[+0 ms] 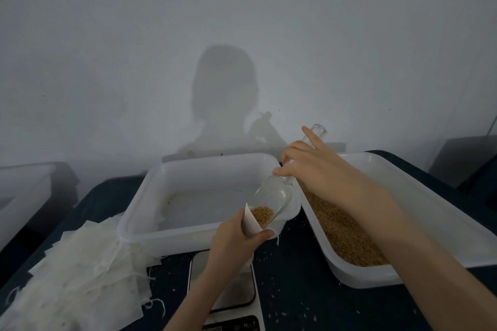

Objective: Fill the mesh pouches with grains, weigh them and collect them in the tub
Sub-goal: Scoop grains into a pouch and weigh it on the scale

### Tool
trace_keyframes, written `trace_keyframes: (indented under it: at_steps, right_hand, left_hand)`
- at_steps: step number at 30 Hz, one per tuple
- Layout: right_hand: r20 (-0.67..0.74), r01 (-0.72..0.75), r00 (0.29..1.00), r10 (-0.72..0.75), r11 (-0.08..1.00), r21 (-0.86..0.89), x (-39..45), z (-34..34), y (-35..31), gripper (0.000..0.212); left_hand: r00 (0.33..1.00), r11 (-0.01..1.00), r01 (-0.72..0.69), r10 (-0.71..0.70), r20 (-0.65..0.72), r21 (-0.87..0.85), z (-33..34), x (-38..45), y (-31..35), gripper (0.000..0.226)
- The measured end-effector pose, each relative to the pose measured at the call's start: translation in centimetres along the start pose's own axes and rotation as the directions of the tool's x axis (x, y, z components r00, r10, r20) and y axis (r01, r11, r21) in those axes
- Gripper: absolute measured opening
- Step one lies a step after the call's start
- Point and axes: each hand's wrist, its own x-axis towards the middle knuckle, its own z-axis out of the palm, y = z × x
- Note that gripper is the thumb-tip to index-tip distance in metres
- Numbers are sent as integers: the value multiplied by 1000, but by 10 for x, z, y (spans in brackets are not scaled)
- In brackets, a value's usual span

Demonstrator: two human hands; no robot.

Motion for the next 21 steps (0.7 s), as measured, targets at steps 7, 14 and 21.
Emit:
trace_keyframes:
  at_steps: [7,14,21]
  right_hand:
    - [-41,17,999,-18,1000,-25,0,7,10,68]
    - [-81,58,995,-62,997,-56,-4,10,14,63]
    - [-61,-11,998,13,999,33,-20,22,24,69]
  left_hand:
    - [1000,1000,25,-25,-14,17,8,3,5,42]
    - [1000,997,27,-27,-4,77,17,6,9,51]
    - [999,996,7,-11,37,85,18,9,11,60]
